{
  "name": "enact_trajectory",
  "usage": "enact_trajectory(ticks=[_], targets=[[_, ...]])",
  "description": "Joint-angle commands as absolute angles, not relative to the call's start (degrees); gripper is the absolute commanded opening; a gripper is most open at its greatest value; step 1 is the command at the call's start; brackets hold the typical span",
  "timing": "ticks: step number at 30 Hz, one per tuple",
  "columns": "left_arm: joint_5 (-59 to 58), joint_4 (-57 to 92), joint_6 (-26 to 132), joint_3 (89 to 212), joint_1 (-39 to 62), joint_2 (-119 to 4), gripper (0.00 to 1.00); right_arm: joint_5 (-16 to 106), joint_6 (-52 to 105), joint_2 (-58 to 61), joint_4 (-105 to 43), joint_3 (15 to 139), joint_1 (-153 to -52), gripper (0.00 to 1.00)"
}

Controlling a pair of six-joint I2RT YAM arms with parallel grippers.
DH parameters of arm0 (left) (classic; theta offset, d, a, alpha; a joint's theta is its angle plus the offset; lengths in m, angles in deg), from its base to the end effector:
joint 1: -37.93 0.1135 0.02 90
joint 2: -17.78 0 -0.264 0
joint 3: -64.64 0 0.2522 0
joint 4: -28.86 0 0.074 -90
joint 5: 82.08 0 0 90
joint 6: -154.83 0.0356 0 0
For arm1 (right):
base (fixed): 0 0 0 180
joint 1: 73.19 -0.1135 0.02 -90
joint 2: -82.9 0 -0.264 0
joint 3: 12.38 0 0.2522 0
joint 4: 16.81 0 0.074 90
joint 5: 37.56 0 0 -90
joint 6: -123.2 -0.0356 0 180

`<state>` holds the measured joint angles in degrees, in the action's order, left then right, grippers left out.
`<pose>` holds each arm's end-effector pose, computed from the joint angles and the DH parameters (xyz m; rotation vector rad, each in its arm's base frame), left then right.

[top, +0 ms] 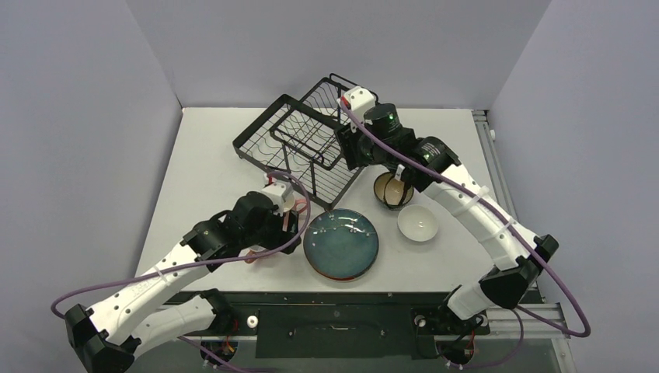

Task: Load the mixed dishes into the dish rack
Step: Move the cup to the center of the board, then adjust the dish rack at the center of the board.

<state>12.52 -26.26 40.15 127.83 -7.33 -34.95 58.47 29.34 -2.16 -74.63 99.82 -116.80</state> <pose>0.1330 -0.1301 0.2924 0.3897 2.3721 -0.4963 0.2312 0.2151 0.4357 -0.6627 2.0209 0.3848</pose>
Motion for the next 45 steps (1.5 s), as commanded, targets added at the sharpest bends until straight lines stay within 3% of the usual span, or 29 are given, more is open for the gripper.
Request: enact_trajectory(ticks=[1,15,45], targets=[[7.12,-20.36,42.67,125.72,-7.07,-31.97,0.66,50.27,35.00,-4.49,-70.68,103.50,-113.99,0.51],[9.50,-21.31,42.59,124.27,-7.08,-30.16,0.67,44.67,40.42,-18.50,-73.52,114.36,-110.42,0.43],[10.48,-21.75,42.42,124.37,-7.07,-32.08,0.67,39.41,43.14,-22.42,-73.13,109.26,-107.38,0.37]])
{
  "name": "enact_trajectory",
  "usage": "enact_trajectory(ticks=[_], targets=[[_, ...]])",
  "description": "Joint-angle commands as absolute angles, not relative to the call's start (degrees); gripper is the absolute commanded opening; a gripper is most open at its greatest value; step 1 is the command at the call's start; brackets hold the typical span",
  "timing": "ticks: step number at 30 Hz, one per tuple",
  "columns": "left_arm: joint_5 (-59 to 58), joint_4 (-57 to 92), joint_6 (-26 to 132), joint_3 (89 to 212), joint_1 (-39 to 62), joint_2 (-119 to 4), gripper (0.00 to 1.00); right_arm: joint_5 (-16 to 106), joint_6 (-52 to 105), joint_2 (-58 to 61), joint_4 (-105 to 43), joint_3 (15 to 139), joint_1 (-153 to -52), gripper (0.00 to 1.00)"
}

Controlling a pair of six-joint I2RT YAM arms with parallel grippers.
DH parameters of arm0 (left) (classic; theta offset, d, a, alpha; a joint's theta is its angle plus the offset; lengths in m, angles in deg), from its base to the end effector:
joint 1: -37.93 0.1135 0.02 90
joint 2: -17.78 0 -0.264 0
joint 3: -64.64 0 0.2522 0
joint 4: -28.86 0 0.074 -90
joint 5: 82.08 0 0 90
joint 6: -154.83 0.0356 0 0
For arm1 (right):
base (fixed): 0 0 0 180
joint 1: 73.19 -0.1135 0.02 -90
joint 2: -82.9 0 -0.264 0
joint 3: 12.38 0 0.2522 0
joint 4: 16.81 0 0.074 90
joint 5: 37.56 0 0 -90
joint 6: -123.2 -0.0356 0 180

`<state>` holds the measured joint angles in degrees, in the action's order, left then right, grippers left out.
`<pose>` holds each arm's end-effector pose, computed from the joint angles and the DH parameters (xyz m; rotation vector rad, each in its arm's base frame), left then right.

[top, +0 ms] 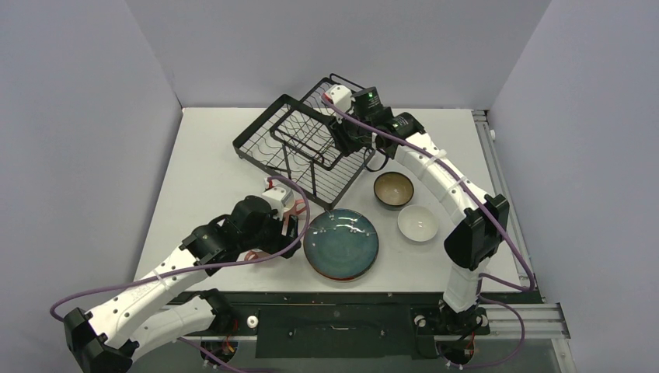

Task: Load the mixed dishes into the dish rack
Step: Adjust the dish rack at the center of the board.

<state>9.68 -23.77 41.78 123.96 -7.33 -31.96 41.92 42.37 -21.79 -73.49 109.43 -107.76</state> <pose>0.1262 -0.1258 0.2821 0.4447 2.3483 -0.5524 0.3356 0.2391 0.3737 -0.9425 2.0823 0.4415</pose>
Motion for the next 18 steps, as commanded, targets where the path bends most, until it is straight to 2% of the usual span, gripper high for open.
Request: enact_trajectory(ticks=[1,6,9,18], targets=[[10.65,-21.73,42.42,124.37,-7.07,-32.11,0.67,39.03,43.09,-22.69,-73.42,109.38,-107.25,0.36],[10.99,-21.87,42.33,124.46,-7.07,-32.14,0.67,37.62,43.01,-22.78,-73.86,109.04,-107.12,0.16],[11.20,-21.93,42.33,124.46,-7.03,-32.22,0.67,37.98,42.37,-21.96,-73.14,108.10,-107.13,0.00],[11.88,-22.10,42.25,124.48,-6.66,-32.30,0.67,42.77,36.67,-13.11,-65.76,98.29,-107.12,0.00]])
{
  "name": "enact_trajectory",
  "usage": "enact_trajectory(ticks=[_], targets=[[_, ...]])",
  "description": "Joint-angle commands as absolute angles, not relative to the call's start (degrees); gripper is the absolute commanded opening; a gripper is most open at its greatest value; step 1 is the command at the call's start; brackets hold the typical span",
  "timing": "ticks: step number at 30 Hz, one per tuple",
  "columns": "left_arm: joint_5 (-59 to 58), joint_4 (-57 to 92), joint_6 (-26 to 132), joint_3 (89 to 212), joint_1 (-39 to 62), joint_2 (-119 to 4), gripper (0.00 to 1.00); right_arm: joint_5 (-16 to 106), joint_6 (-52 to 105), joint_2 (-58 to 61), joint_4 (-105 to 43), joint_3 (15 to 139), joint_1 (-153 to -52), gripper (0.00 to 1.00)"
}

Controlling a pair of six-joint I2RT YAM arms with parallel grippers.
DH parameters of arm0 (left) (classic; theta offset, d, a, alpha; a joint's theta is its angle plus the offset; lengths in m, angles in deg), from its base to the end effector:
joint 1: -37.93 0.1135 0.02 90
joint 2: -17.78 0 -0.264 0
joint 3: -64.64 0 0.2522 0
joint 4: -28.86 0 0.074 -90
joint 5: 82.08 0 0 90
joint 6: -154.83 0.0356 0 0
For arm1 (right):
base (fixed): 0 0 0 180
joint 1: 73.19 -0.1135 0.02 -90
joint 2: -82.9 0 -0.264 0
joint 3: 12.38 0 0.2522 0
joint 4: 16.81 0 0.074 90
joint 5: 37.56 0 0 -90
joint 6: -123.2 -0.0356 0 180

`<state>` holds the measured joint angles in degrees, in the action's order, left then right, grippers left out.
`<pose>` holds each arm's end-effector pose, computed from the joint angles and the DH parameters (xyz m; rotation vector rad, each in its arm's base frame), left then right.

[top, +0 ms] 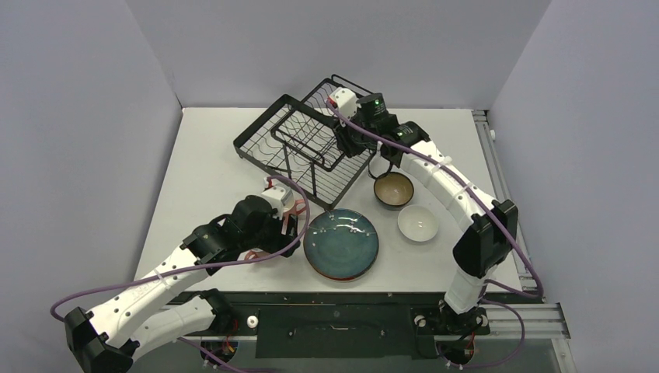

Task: Load the mixed dishes into the dish rack
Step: Adjust the dish rack at the center of the board.

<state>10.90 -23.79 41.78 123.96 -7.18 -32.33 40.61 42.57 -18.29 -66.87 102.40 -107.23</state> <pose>0.1278 -0.1256 0.2811 0.4309 2.3504 -0.5246 0.3306 0.2321 0.3670 -0.9322 2.0271 0.4656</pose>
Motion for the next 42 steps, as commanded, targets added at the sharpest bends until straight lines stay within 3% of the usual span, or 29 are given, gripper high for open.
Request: enact_trajectory(ticks=[1,30,42], targets=[[11.88,-22.13,42.25,124.53,-6.58,-32.29,0.67,43.67,36.21,-12.57,-65.44,96.82,-107.11,0.00],[14.50,-22.88,41.39,124.63,-6.05,-30.84,0.67,65.66,7.98,3.55,-56.19,77.18,-115.58,0.00],[14.76,-23.12,41.15,124.63,-6.03,-30.16,0.67,70.43,-2.71,3.48,-51.89,74.12,-119.00,0.00]])
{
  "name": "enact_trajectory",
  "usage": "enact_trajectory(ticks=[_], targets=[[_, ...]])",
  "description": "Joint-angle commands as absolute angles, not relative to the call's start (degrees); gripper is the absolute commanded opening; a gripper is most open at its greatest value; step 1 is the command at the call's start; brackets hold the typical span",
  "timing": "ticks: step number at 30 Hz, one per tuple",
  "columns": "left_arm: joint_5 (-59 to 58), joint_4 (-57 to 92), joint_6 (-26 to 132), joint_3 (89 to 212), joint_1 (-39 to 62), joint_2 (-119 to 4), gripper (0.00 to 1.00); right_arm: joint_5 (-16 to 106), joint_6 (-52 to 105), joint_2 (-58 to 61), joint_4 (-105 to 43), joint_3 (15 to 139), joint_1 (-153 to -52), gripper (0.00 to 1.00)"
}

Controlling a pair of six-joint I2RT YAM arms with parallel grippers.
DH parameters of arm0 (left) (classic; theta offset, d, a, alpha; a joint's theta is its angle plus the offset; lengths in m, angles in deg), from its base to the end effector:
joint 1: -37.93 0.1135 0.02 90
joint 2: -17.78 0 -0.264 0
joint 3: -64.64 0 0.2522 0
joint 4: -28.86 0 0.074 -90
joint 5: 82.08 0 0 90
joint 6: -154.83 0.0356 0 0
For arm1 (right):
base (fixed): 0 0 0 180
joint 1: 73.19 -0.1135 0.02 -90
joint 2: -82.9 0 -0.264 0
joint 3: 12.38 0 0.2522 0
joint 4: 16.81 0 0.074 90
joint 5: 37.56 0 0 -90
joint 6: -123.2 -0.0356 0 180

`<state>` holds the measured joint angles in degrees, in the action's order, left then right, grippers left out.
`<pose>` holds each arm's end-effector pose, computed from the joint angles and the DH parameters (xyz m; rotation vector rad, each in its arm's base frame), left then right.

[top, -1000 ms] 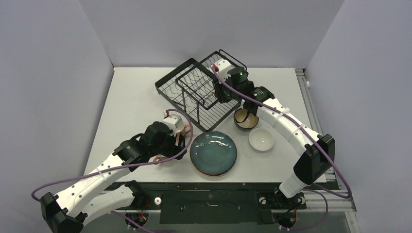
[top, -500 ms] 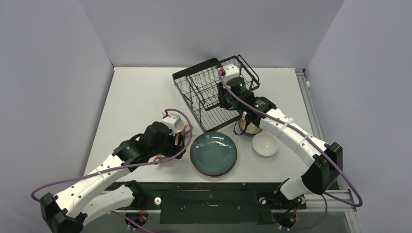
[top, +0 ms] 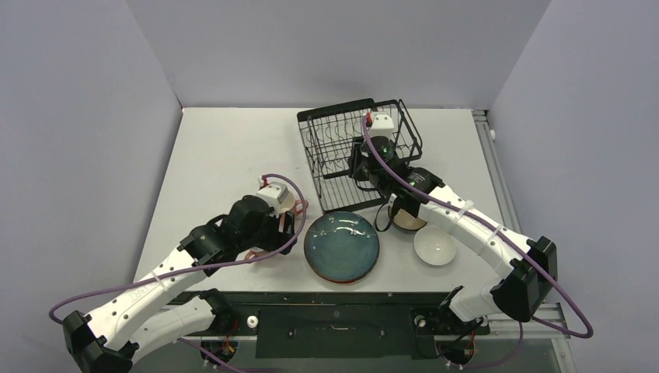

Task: Load the mixed dishes into the dish rack
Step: Adjust the dish rack at the center of the board.

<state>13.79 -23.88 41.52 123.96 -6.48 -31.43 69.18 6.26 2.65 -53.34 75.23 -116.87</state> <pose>0.1285 -0.1208 0.2835 0.3797 2.3283 -0.4760 0.2384 0.2134 0.3533 -0.1251 2.0844 0.4561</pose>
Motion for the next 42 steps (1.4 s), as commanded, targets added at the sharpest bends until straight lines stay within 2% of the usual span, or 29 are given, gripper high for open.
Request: enact_trajectory(ticks=[1,16,21,26,31,35,37,42], targets=[[14.81,-23.13,41.12,124.63,-6.07,-30.02,0.67,70.67,-3.12,3.29,-51.69,74.41,-119.08,0.00],[15.89,-23.28,40.49,124.55,-6.03,-28.54,0.68,74.88,-2.01,-4.23,-53.94,82.67,-120.38,0.00],[15.10,-22.93,40.71,124.55,-6.03,-28.50,0.73,76.21,-0.88,-3.01,-54.67,82.98,-120.40,0.19],[15.13,-22.96,40.84,124.46,-6.02,-28.35,0.79,77.43,0.29,-2.21,-56.43,84.40,-120.44,0.29],[15.21,-22.86,40.99,124.50,-6.06,-28.19,0.83,78.63,1.86,-1.71,-58.15,86.57,-120.79,0.44],[14.99,-22.73,41.17,124.50,-6.02,-28.23,0.91,79.95,3.11,-1.09,-59.62,87.88,-121.50,0.49],[14.86,-22.53,41.19,124.61,-6.08,-28.19,0.99,80.36,3.76,-0.38,-60.46,88.29,-122.16,0.50],[13.88,-21.28,40.53,124.48,-6.03,-28.32,0.96,79.65,4.60,2.71,-61.47,87.11,-123.09,0.51]])
